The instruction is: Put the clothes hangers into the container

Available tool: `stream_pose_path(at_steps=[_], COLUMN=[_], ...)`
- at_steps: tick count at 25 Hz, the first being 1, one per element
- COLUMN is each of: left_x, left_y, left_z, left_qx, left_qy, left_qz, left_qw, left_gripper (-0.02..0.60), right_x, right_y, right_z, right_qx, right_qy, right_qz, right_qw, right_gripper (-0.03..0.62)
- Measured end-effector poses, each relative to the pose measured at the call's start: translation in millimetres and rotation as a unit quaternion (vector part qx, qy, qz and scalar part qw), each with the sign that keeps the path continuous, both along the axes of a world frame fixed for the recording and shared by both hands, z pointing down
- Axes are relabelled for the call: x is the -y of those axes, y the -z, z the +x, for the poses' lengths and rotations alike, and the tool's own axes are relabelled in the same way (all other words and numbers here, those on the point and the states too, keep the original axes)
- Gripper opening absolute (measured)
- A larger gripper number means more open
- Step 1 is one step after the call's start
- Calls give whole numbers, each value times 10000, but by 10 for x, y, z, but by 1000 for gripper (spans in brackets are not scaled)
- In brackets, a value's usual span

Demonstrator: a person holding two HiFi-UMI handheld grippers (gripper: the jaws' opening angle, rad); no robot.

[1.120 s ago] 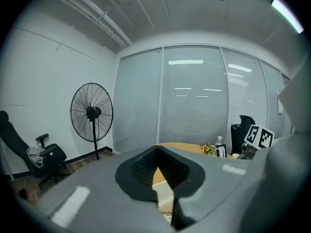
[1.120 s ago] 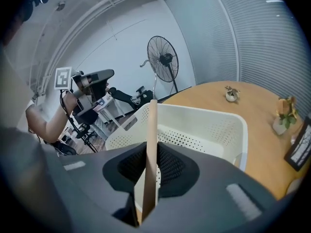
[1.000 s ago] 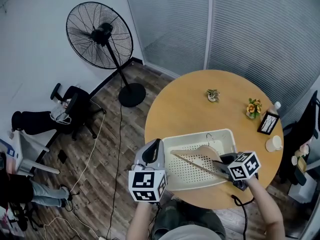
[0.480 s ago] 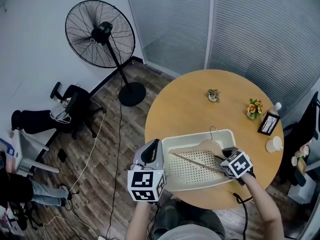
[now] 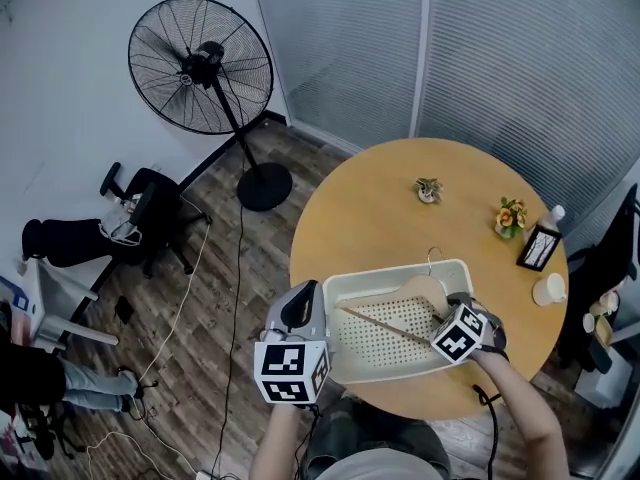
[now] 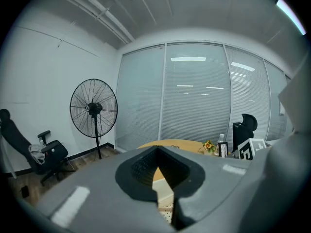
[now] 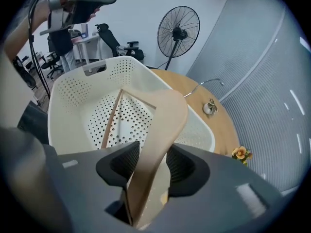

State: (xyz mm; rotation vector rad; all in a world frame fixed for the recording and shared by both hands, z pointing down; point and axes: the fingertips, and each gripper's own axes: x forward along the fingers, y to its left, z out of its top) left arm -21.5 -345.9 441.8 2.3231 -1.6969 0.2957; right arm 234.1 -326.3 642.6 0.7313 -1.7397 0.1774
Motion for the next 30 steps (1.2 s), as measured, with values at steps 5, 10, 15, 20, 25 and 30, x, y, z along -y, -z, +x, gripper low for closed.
stream_pose_path(at_steps=[5, 10, 15, 20, 25, 30], left_x=[3, 3, 9, 55, 74, 94], left_y=[-25, -36, -33, 45, 151, 277], left_z=[0, -5, 26, 50, 56, 63], left_qx=[-3, 3, -1, 5, -21, -79], left_qy=[1, -26, -34, -5, 9, 33], left_qz=[-34, -40, -25, 94, 248, 405], left_qw=[10000, 10000, 10000, 10000, 9997, 9991], left_gripper=[1, 1, 1, 1, 1, 1], right_x=[-37, -11, 94, 279, 391, 429], right_y=[-97, -64, 94, 426, 837, 1234], right_z=[77, 77, 44, -8, -52, -12], right_qx=[19, 100, 488, 1212, 1923, 2488], right_qy=[-203, -334, -587, -1103, -1426, -1849], right_qz=[-158, 96, 465, 1099, 1719, 2286], right_qw=[9997, 9993, 9960, 9803, 9556, 9228], right_gripper=[242, 304, 351, 351, 316, 222])
